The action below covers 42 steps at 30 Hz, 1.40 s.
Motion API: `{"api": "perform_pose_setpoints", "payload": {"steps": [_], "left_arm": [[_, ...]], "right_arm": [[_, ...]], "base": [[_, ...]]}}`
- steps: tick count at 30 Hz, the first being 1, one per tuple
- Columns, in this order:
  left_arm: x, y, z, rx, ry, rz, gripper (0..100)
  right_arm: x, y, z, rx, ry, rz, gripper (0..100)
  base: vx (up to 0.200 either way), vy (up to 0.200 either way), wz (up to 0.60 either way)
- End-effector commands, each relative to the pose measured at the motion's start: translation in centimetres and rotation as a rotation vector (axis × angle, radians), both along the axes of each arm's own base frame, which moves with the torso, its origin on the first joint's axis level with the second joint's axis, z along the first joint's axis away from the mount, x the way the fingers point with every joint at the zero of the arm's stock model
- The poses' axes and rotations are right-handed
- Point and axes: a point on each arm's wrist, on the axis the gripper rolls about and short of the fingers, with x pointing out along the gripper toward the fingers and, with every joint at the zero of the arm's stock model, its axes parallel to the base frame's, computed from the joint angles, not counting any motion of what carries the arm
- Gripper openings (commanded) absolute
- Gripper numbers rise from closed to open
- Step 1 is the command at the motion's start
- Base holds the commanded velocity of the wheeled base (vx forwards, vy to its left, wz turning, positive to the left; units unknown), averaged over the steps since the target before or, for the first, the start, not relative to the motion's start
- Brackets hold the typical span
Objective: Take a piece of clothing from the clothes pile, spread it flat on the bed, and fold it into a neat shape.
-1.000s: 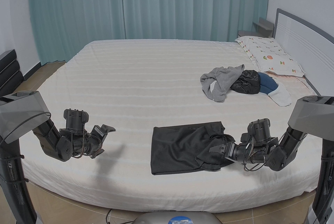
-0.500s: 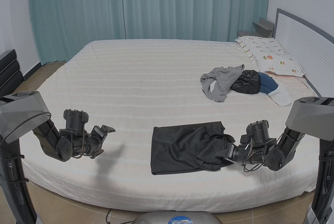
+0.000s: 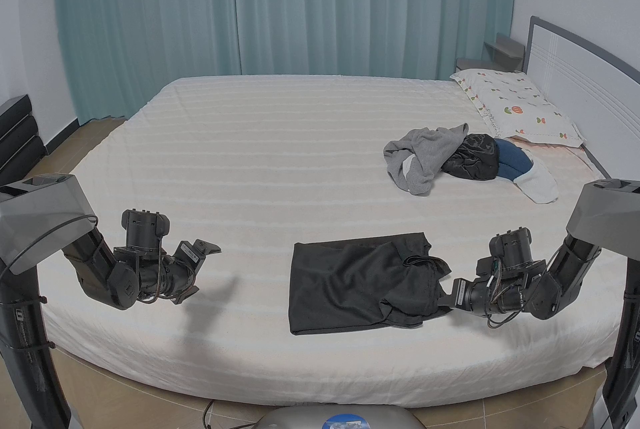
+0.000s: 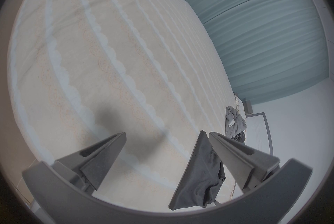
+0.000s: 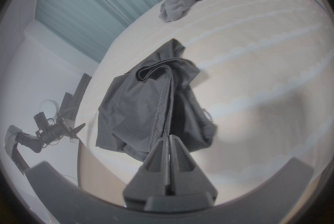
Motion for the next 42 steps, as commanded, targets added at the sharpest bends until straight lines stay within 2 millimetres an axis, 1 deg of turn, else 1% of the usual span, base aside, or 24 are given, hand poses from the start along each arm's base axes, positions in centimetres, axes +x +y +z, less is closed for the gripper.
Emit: {"api": "perform_pose_setpoints", "payload": {"steps": [1, 8, 13, 25, 30, 32, 33, 34, 35, 36, 37, 38, 39, 42], "left_arm": [[0.0, 0.0, -0.1, 0.000, 0.002, 0.000, 100], [0.0, 0.0, -0.1, 0.000, 0.002, 0.000, 100], [0.0, 0.0, 0.0, 0.000, 0.000, 0.000, 100], [0.1, 0.0, 0.0, 0.001, -0.002, -0.001, 100], [0.1, 0.0, 0.0, 0.001, -0.002, -0.001, 100], [0.1, 0.0, 0.0, -0.001, -0.001, 0.000, 100], [0.1, 0.0, 0.0, -0.001, -0.001, 0.000, 100], [0.1, 0.0, 0.0, -0.001, -0.003, 0.000, 100], [0.1, 0.0, 0.0, -0.001, -0.003, 0.000, 100], [0.1, 0.0, 0.0, 0.000, -0.003, -0.001, 100], [0.1, 0.0, 0.1, -0.001, -0.004, 0.000, 100], [0.1, 0.0, 0.1, -0.001, -0.004, 0.000, 100], [0.1, 0.0, 0.0, -0.001, -0.003, 0.000, 100], [0.1, 0.0, 0.0, -0.001, -0.001, 0.000, 100]], "right_arm": [[-0.3, -1.3, 0.7, -0.031, -0.016, 0.000, 0], [-0.3, -1.5, 0.7, -0.053, -0.018, 0.014, 0], [0.0, -2.8, 1.5, -0.061, -0.047, -0.017, 0], [0.2, -4.3, 1.2, -0.117, -0.053, -0.001, 0], [0.5, -4.5, 0.9, -0.122, -0.051, -0.008, 0], [0.6, -4.5, 1.2, -0.117, -0.067, -0.007, 0], [0.6, -4.5, 1.2, -0.117, -0.067, -0.007, 100], [0.7, -4.2, 1.6, -0.100, -0.082, -0.004, 100], [0.7, -4.2, 1.7, -0.099, -0.083, -0.006, 100], [1.0, -3.6, 2.6, -0.070, -0.105, -0.009, 100], [1.0, -3.1, 2.8, -0.052, -0.105, -0.007, 100], [1.0, -3.1, 2.8, -0.052, -0.105, -0.007, 100], [1.5, -1.6, 3.5, 0.000, -0.115, -0.014, 100], [2.5, 0.7, 4.1, 0.082, -0.133, -0.020, 100]], "base": [[0.000, 0.000, 0.00], [0.000, 0.000, 0.00], [0.000, 0.000, 0.00], [0.000, 0.000, 0.00], [0.000, 0.000, 0.00], [0.000, 0.000, 0.00], [0.000, 0.000, 0.00], [0.000, 0.000, 0.00], [0.000, 0.000, 0.00], [0.000, 0.000, 0.00], [0.000, 0.000, 0.00], [0.000, 0.000, 0.00], [0.000, 0.000, 0.00], [0.000, 0.000, 0.00]]}}
